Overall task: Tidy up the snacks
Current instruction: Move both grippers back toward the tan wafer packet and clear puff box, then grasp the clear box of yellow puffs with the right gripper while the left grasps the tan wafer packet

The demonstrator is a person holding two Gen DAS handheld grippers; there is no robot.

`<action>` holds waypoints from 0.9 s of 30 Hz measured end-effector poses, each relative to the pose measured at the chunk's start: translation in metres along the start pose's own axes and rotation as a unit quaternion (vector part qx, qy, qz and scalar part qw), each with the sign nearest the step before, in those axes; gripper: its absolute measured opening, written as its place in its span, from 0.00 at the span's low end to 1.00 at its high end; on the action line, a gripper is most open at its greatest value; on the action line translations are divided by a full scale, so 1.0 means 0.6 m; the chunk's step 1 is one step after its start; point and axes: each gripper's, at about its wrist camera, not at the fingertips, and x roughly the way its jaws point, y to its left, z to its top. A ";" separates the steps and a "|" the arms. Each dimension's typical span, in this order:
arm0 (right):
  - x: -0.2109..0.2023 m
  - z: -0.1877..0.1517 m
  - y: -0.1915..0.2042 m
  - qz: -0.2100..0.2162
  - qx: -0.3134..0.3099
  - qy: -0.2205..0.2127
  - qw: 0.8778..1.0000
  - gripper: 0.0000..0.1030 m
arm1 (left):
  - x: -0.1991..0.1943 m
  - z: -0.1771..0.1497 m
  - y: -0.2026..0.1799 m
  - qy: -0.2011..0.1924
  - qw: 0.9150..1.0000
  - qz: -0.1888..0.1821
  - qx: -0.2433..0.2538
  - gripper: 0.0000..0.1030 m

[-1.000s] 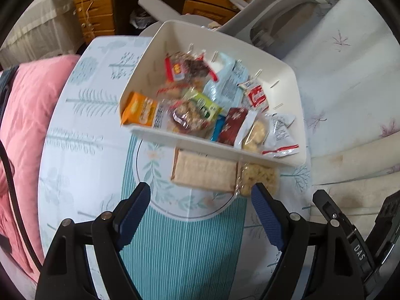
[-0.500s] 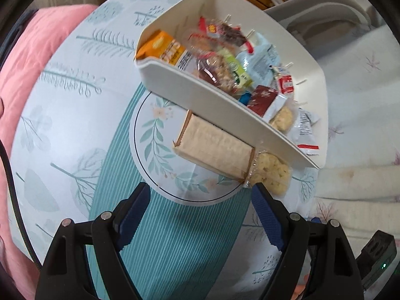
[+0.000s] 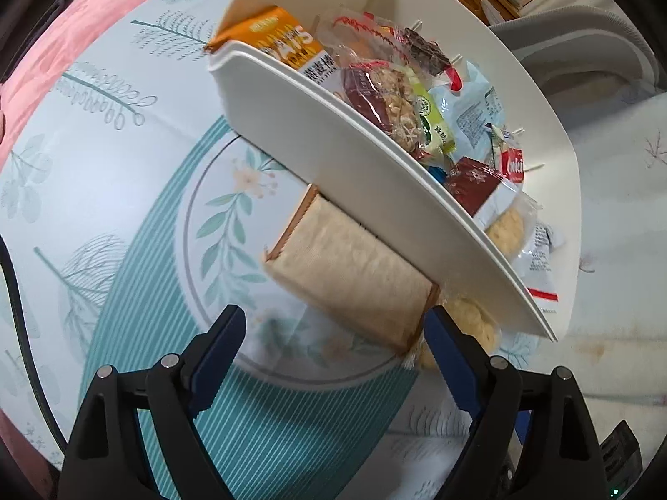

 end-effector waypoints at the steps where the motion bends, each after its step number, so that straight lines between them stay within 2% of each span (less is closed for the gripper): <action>1: 0.005 0.001 -0.004 0.002 -0.004 0.003 1.000 0.86 | 0.006 0.001 -0.002 -0.001 1.000 0.001 0.001 0.84; 14: 0.065 0.004 -0.003 0.037 -0.040 0.037 0.998 0.62 | 0.062 0.014 -0.016 -0.009 0.999 0.036 -0.004 0.85; 22: 0.074 -0.002 -0.004 0.025 -0.058 0.042 0.997 0.52 | 0.086 0.028 -0.046 -0.020 0.998 0.055 0.006 0.88; 27: 0.074 -0.003 0.001 0.020 -0.068 0.041 0.997 0.49 | 0.097 0.036 -0.073 -0.031 0.996 0.085 0.015 0.92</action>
